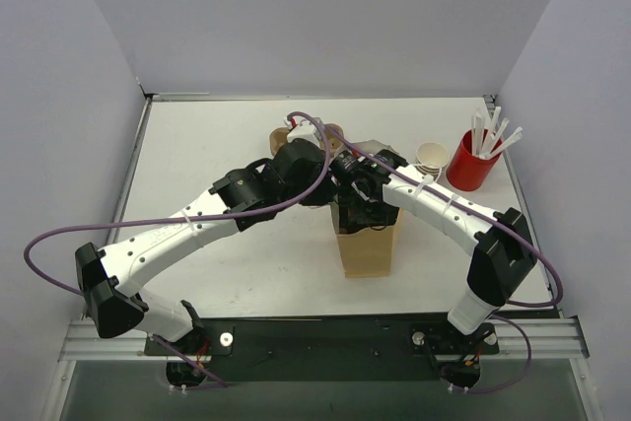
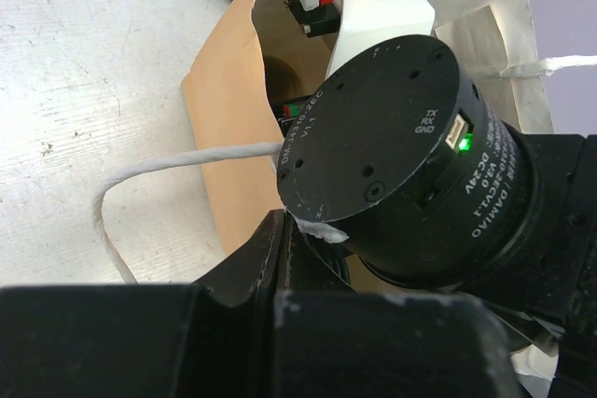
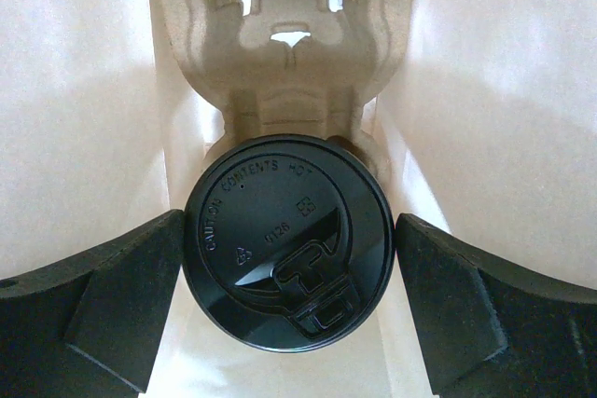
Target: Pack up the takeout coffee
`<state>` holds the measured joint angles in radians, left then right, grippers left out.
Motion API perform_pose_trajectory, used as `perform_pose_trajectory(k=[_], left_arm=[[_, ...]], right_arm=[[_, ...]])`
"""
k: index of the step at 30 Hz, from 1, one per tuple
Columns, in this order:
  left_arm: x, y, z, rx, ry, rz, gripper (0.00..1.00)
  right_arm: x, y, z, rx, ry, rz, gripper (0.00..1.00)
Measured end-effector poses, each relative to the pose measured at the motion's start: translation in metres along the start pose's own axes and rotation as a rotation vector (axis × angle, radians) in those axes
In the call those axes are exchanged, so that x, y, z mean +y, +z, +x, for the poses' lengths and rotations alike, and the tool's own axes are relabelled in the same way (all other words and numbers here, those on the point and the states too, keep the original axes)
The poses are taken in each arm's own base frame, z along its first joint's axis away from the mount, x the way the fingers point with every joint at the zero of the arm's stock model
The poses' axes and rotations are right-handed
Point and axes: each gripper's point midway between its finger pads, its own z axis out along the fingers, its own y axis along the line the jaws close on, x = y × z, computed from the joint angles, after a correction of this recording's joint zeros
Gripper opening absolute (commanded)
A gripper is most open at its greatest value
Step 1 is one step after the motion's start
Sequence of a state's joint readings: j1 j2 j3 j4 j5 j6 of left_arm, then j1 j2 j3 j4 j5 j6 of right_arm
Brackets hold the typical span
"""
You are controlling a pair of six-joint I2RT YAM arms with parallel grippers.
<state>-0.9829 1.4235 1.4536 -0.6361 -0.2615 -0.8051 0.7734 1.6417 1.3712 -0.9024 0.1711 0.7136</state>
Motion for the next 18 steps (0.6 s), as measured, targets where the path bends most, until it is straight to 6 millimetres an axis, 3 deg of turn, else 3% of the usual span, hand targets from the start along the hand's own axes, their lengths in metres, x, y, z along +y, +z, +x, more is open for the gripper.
perform_pose_trajectory(k=[18], left_arm=[[0.0057, 0.0003, -0.0016, -0.021, -0.043, -0.043, 0.00]], right_arm=[[0.0058, -0.0057, 0.0014, -0.014, 0.006, -0.017, 0.88]])
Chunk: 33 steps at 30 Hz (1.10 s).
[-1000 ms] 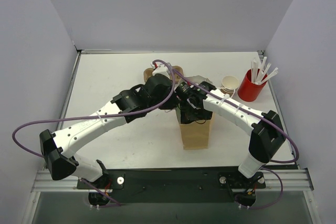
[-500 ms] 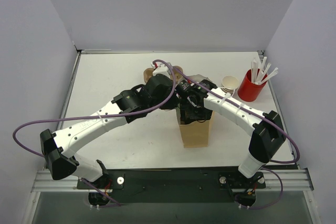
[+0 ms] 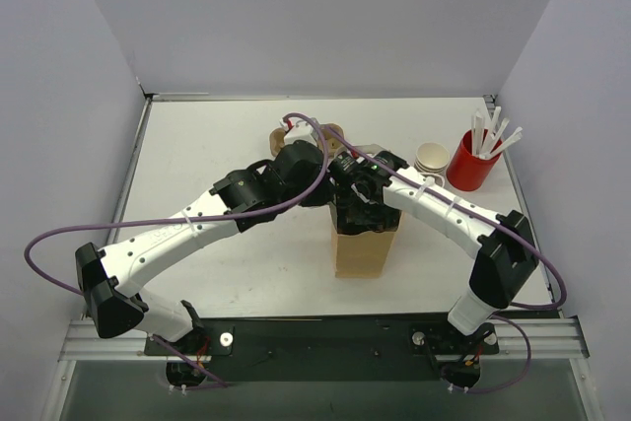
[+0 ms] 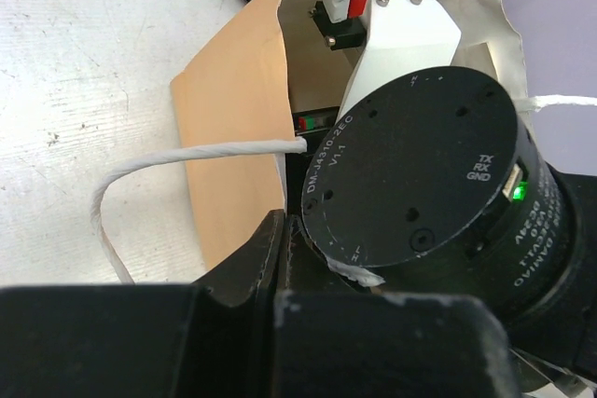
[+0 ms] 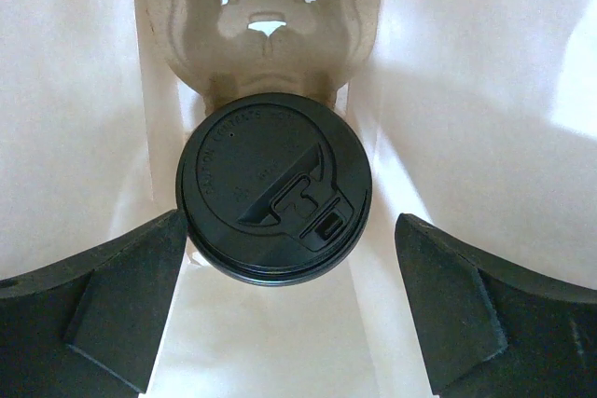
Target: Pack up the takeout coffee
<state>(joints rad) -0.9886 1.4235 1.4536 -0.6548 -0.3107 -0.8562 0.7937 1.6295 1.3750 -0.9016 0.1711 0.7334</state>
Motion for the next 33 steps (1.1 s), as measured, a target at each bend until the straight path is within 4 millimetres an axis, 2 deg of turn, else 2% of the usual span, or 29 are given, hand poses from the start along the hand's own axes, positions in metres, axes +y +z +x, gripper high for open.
perform_pose_trajectory(k=[33], left_arm=[[-0.0003, -0.0014, -0.0020, -0.018, -0.025, -0.010, 0.00]], right_arm=[[0.0004, -0.0038, -0.0006, -0.013, 0.024, -0.003, 0.89]])
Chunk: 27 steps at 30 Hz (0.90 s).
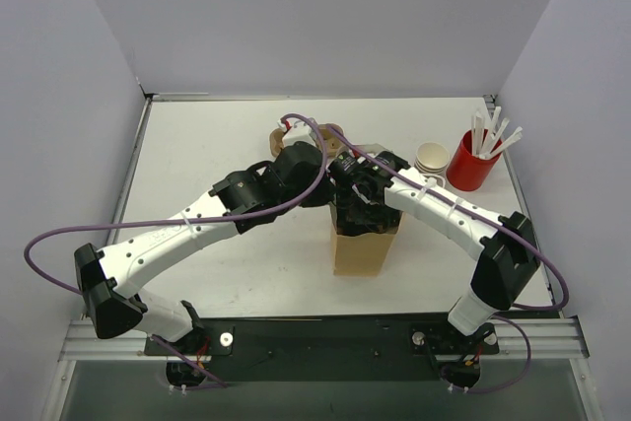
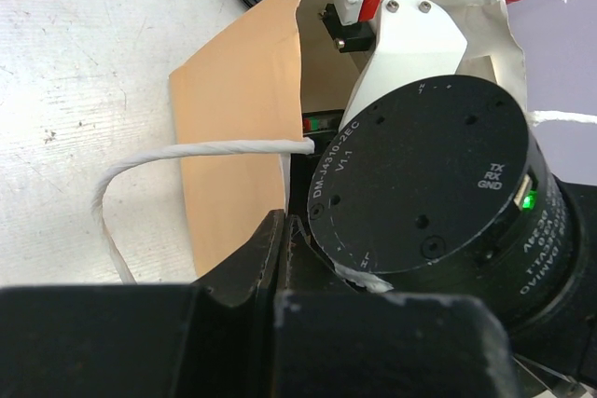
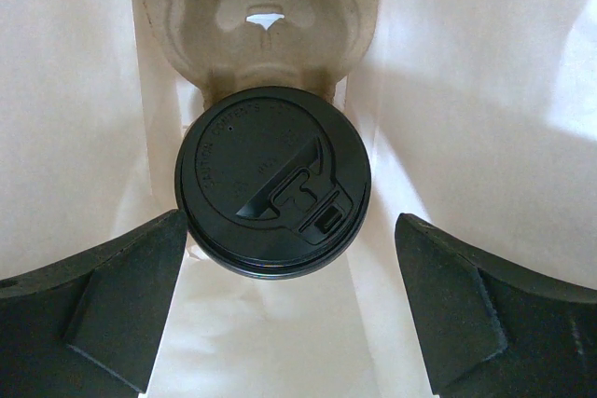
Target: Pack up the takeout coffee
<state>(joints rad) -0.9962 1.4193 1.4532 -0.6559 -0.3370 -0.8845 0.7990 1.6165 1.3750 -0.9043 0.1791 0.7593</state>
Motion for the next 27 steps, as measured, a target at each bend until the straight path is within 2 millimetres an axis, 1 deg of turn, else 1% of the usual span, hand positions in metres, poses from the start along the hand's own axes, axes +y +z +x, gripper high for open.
perform_pose_trajectory(k=[27], left_arm=[[-0.0020, -0.0050, -0.0019, -0.009, -0.024, 0.010, 0.00]], right_arm=[[-0.0017, -0.0064, -0.0007, -0.015, 0.002, 0.014, 0.89]])
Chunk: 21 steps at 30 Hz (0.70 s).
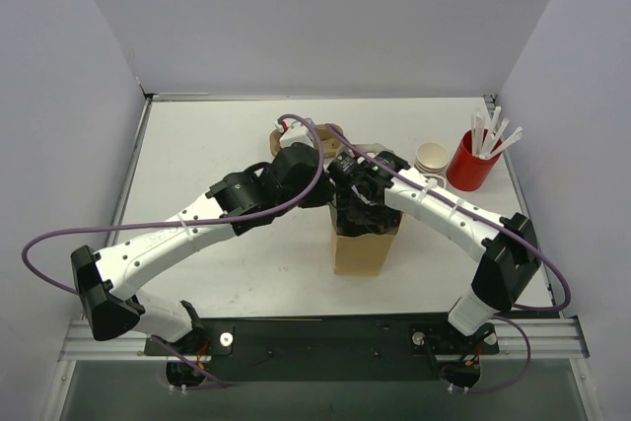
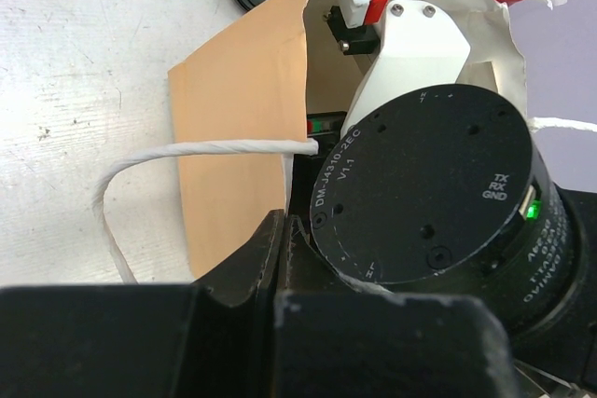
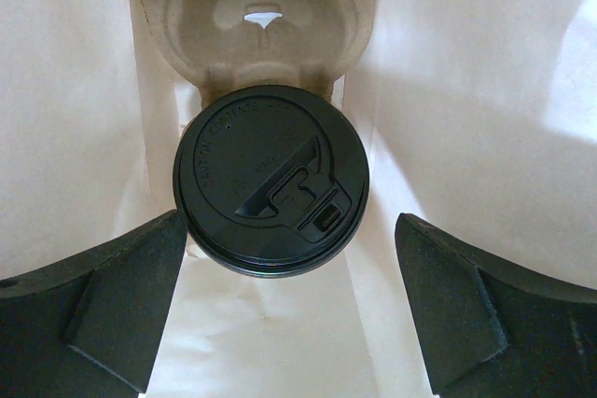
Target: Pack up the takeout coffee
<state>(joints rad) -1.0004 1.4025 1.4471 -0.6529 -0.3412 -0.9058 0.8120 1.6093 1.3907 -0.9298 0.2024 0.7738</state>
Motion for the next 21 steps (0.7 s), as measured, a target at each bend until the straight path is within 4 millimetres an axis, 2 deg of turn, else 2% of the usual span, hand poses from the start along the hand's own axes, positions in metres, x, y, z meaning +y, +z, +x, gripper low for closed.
perform_pose_trajectory(k=[13, 21], left_arm=[[-0.002, -0.004, -0.004, -0.021, -0.015, 0.017, 0.00], [0.012, 0.000, 0.000, -0.014, 0.001, -0.035, 0.00]], right_arm=[[0.002, -0.010, -0.006, -0.013, 0.001, -0.010, 0.88], [0.010, -0.018, -0.007, -0.027, -0.022, -0.030, 0.88]])
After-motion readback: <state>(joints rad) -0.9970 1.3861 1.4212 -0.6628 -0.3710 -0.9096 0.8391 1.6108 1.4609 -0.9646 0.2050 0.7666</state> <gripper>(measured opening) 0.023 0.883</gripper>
